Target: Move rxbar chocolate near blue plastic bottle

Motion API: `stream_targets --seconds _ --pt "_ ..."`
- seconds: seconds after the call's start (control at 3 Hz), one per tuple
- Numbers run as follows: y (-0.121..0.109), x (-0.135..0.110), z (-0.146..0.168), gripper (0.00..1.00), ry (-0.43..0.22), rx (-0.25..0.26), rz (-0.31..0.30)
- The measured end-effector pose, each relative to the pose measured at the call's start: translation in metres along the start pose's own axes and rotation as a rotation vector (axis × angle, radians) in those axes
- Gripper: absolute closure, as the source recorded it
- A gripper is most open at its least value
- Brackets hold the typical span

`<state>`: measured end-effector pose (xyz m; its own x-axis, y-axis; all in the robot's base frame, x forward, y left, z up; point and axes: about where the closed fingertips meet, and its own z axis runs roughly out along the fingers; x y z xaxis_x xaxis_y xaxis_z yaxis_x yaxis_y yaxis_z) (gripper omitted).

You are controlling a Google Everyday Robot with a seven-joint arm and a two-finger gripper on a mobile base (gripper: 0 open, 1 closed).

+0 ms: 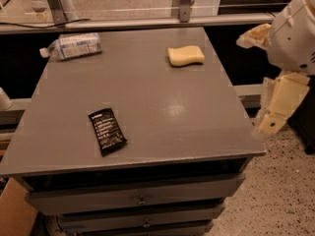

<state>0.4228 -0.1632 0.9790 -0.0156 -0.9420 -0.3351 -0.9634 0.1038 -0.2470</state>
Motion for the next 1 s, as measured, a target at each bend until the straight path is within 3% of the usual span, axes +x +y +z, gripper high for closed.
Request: stream_targets --seconds 0.33,0.67,1.0 --pt "0.021 -0.05 0.012 0.0 -0.158 -0.043 -0.109" --pt "0.026 -0.064 0.008 0.0 -0.204 -0.051 -0.121" --pt "0.026 -0.063 0.008 0.0 -0.2 -0.049 -0.122"
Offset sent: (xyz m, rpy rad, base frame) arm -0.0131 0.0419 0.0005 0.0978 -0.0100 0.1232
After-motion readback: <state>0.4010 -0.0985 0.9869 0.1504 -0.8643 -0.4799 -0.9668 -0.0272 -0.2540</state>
